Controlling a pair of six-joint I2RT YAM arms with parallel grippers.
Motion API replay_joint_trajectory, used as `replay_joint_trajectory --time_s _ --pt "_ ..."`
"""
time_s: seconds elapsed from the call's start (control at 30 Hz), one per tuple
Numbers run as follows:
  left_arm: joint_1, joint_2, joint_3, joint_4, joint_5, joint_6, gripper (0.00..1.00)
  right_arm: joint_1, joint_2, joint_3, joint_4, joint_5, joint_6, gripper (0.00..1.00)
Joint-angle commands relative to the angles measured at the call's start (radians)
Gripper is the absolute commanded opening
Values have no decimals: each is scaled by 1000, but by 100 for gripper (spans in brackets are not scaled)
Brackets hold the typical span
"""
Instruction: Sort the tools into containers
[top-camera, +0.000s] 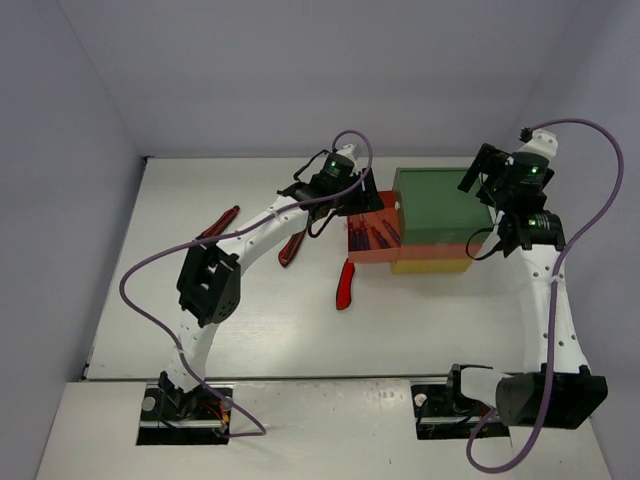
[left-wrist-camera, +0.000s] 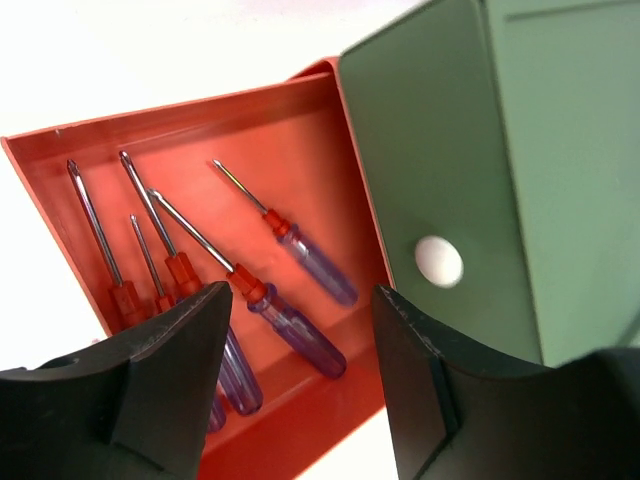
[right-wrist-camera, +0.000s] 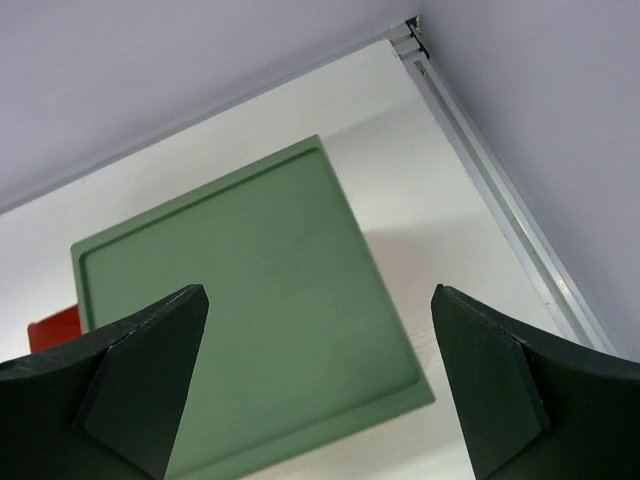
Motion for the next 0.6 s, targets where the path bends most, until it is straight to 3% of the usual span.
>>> replay_joint_trajectory --time_s 0.0,0.1,0.3,0.57 --pt "1 -182 -17 -32 -6 164 55 -82 91 82 50 -205 35 92" --pt "59 -239 -56 -123 55 253 54 -122 155 90 53 -292 35 91" --pt "201 -320 -226 -81 222 378 51 -185 231 82 58 -418 44 89" --pt "220 -235 -265 -90 238 615 49 -195 259 75 63 -488 29 89"
